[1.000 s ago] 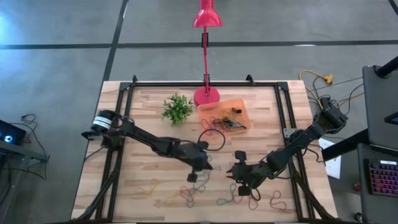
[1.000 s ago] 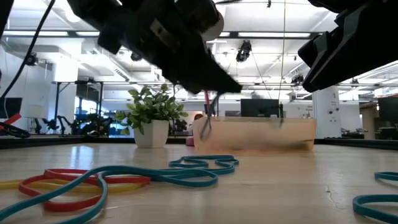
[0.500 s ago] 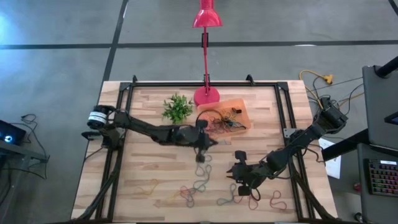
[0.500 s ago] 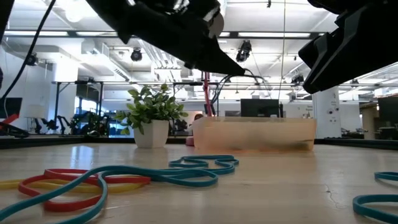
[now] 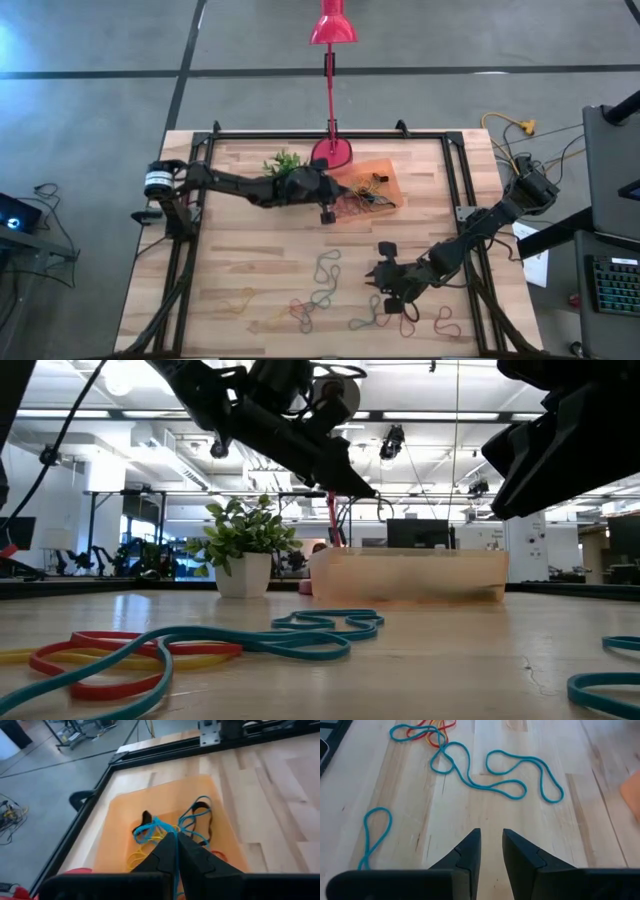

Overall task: Pick and place rubber bands into bin
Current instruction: Put the blue rubberband into the orange container

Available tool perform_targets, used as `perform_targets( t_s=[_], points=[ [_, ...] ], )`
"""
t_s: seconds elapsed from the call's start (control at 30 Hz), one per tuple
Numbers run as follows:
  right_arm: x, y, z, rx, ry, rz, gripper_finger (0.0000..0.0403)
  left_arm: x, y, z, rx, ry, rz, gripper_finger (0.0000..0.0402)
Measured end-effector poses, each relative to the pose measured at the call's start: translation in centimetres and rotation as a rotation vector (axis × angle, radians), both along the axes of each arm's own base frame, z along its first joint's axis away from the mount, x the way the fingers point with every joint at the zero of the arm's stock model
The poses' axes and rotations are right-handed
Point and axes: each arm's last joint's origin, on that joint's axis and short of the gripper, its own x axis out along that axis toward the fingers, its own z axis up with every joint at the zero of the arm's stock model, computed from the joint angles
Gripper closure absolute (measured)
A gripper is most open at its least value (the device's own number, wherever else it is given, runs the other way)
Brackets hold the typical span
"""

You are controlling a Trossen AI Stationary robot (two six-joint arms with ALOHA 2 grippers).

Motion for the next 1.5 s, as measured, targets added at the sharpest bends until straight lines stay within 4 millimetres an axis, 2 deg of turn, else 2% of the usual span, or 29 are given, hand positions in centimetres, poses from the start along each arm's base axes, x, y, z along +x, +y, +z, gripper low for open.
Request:
perform_targets(
  t_s=[0.37, 0.57, 0.8, 0.9, 1.1, 1.2, 1.33, 1.5],
  points=[
    [-0.3, -0.3, -0.5, -0.062, 0.010, 0.035, 0.0335, 0.0, 0.5, -0.4, 0.006, 0.014, -0.023, 0.0397],
    [-0.2, -0.4, -0.5, -0.096, 0.006, 0.063, 0.0335, 0.3, 0.5, -1.4, -0.003, 0.042, -0.047, 0.0335],
    [-0.2, -0.4, -0.5, -0.076, 0.014, 0.061, 0.0335, 0.3, 0.1, -1.0, -0.026, 0.031, -0.041, 0.0268],
    [-0.3, -0.2, -0.6, 0.012, 0.055, 0.096, 0.0335, 0.0, -0.5, -0.1, -0.067, 0.008, -0.045, 0.0257],
    [-1.0, 0.9, -0.7, 0.220, 0.159, 0.151, 0.0335, -1.2, -2.5, 0.8, -0.159, 0.080, -0.135, 0.0256],
    [-1.4, 1.6, -0.7, 0.224, 0.156, 0.182, 0.0335, -1.8, -3.7, 1.5, -0.209, 0.097, -0.206, 0.0256],
    [-1.3, 2.1, -1.0, 0.202, 0.130, 0.209, 0.0335, -2.1, -5.5, 1.1, -0.227, 0.137, -0.276, 0.0256],
    [-0.4, 3.4, -2.9, 0.161, 0.093, 0.309, 0.0335, -2.2, -7.1, 0.7, -0.225, 0.147, -0.321, 0.0256]
  ],
)
